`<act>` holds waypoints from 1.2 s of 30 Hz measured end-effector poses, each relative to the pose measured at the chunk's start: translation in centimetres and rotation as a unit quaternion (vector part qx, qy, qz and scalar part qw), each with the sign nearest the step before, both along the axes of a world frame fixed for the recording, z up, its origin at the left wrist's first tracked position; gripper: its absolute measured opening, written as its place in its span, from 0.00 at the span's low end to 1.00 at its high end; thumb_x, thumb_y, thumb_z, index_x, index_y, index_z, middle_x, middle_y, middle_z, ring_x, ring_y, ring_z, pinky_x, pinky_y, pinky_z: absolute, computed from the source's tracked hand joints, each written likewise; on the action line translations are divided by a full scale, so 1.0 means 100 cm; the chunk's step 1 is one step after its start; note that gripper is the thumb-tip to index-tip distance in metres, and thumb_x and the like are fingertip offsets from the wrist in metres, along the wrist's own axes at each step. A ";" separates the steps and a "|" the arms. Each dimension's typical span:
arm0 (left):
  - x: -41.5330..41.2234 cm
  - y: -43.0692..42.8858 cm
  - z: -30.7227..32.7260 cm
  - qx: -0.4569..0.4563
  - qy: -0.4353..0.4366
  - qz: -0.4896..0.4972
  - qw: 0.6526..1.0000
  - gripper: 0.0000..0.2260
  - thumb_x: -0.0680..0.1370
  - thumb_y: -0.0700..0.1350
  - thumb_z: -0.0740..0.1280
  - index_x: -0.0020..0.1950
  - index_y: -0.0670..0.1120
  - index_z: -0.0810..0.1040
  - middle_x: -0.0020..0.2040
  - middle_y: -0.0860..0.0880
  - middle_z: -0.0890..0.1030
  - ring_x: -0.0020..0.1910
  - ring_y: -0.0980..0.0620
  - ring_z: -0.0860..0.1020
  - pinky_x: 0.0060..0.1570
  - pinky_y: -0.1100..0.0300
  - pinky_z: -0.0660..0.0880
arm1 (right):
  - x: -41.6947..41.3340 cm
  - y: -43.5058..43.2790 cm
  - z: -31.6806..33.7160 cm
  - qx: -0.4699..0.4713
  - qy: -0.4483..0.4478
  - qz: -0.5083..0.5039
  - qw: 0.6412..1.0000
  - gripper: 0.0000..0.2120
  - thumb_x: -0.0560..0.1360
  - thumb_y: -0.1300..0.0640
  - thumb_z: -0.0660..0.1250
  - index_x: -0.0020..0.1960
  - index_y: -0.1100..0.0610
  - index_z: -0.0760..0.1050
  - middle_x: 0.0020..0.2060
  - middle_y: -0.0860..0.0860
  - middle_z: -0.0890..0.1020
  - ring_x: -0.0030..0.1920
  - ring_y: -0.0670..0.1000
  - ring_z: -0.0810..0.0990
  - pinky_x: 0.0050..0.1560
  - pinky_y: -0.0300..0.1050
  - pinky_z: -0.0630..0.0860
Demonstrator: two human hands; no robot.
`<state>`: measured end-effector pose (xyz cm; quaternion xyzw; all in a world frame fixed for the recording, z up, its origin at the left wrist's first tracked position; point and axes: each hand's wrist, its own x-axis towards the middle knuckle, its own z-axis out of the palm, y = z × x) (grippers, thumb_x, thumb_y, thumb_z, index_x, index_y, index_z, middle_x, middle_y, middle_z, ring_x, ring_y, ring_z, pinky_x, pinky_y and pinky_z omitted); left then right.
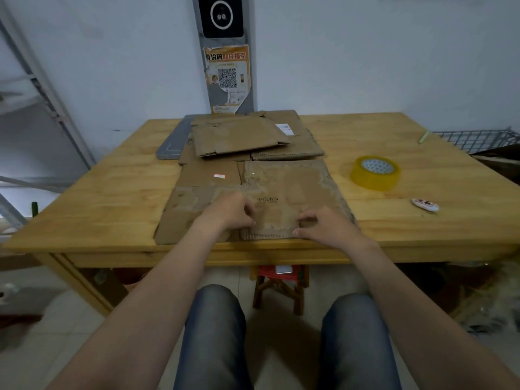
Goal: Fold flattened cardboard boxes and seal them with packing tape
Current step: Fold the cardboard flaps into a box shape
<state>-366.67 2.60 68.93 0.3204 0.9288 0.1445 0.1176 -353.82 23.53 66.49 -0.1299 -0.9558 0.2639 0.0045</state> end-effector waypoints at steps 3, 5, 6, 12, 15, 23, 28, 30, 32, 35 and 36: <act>0.003 -0.004 -0.001 -0.037 -0.011 -0.023 0.999 0.28 0.69 0.54 0.81 0.66 0.52 0.81 0.63 0.53 0.79 0.63 0.51 0.76 0.54 0.59 0.73 | -0.005 -0.006 0.002 -0.003 -0.015 0.003 1.000 0.32 0.70 0.41 0.78 0.71 0.47 0.76 0.69 0.45 0.77 0.68 0.49 0.75 0.66 0.47 0.72; 0.007 -0.008 -0.005 -0.063 0.001 -0.034 0.997 0.34 0.66 0.55 0.82 0.71 0.53 0.76 0.69 0.53 0.75 0.68 0.49 0.73 0.60 0.55 0.71 | -0.011 -0.008 0.003 0.005 -0.039 0.020 0.999 0.29 0.69 0.43 0.79 0.67 0.45 0.78 0.67 0.44 0.78 0.67 0.49 0.76 0.65 0.48 0.73; 0.008 -0.009 -0.008 -0.062 0.016 -0.035 0.997 0.35 0.66 0.55 0.82 0.71 0.54 0.76 0.69 0.53 0.75 0.67 0.49 0.73 0.60 0.55 0.71 | -0.014 -0.010 0.004 0.010 -0.050 0.031 0.998 0.26 0.68 0.44 0.80 0.65 0.45 0.79 0.65 0.44 0.79 0.66 0.49 0.76 0.65 0.48 0.73; 0.002 -0.010 -0.010 -0.038 0.038 -0.043 0.998 0.32 0.65 0.56 0.82 0.68 0.52 0.80 0.64 0.54 0.80 0.63 0.51 0.76 0.59 0.57 0.73 | -0.022 -0.005 0.009 0.015 -0.076 0.054 0.995 0.24 0.69 0.48 0.80 0.63 0.44 0.80 0.64 0.43 0.79 0.65 0.49 0.76 0.62 0.45 0.72; 0.001 -0.011 -0.006 -0.016 0.008 -0.044 0.999 0.25 0.68 0.54 0.81 0.64 0.52 0.83 0.60 0.55 0.82 0.55 0.56 0.77 0.54 0.60 0.74 | -0.021 -0.004 0.007 0.032 -0.071 0.058 0.995 0.24 0.69 0.48 0.80 0.64 0.44 0.79 0.65 0.44 0.78 0.65 0.49 0.75 0.60 0.45 0.71; -0.004 -0.023 0.006 0.145 -0.083 0.018 0.986 0.10 0.69 0.51 0.81 0.49 0.55 0.88 0.48 0.62 0.83 0.53 0.62 0.79 0.58 0.58 0.75 | -0.029 0.001 0.019 0.056 -0.034 0.067 0.996 0.18 0.73 0.47 0.76 0.61 0.46 0.79 0.60 0.47 0.79 0.59 0.50 0.77 0.55 0.44 0.73; 0.021 -0.045 0.002 0.234 -0.077 0.098 0.964 0.25 0.70 0.52 0.80 0.67 0.52 0.81 0.64 0.53 0.82 0.63 0.55 0.79 0.68 0.51 0.73 | -0.030 0.002 0.027 0.060 -0.010 0.072 0.996 0.16 0.75 0.45 0.75 0.61 0.45 0.81 0.57 0.47 0.81 0.58 0.50 0.78 0.54 0.44 0.73; 0.032 -0.060 0.001 0.189 -0.033 0.122 0.974 0.32 0.71 0.52 0.80 0.73 0.53 0.75 0.72 0.51 0.76 0.71 0.49 0.73 0.68 0.49 0.70 | -0.027 0.000 0.029 0.060 -0.009 0.068 0.996 0.16 0.75 0.45 0.74 0.62 0.47 0.82 0.60 0.48 0.81 0.60 0.51 0.78 0.56 0.45 0.73; 0.038 -0.078 -0.006 0.123 0.004 0.143 0.982 0.37 0.69 0.53 0.81 0.76 0.53 0.72 0.73 0.49 0.74 0.73 0.47 0.70 0.68 0.50 0.69 | -0.024 -0.004 0.031 0.065 0.000 0.065 0.996 0.16 0.77 0.45 0.72 0.63 0.47 0.82 0.60 0.48 0.82 0.60 0.52 0.78 0.56 0.45 0.73; 0.036 -0.103 -0.024 0.063 0.044 0.156 0.985 0.37 0.67 0.56 0.81 0.74 0.55 0.73 0.71 0.51 0.75 0.71 0.48 0.71 0.69 0.49 0.69 | -0.020 -0.010 0.035 0.074 0.032 0.052 0.995 0.14 0.79 0.45 0.69 0.63 0.46 0.82 0.59 0.48 0.83 0.59 0.51 0.79 0.54 0.44 0.73; 0.036 -0.107 -0.029 0.061 0.055 0.162 0.983 0.33 0.68 0.56 0.80 0.72 0.57 0.75 0.70 0.53 0.76 0.69 0.49 0.72 0.68 0.47 0.71 | -0.019 -0.011 0.036 0.078 0.045 0.044 0.995 0.13 0.80 0.45 0.68 0.62 0.46 0.82 0.59 0.47 0.83 0.59 0.50 0.79 0.54 0.45 0.74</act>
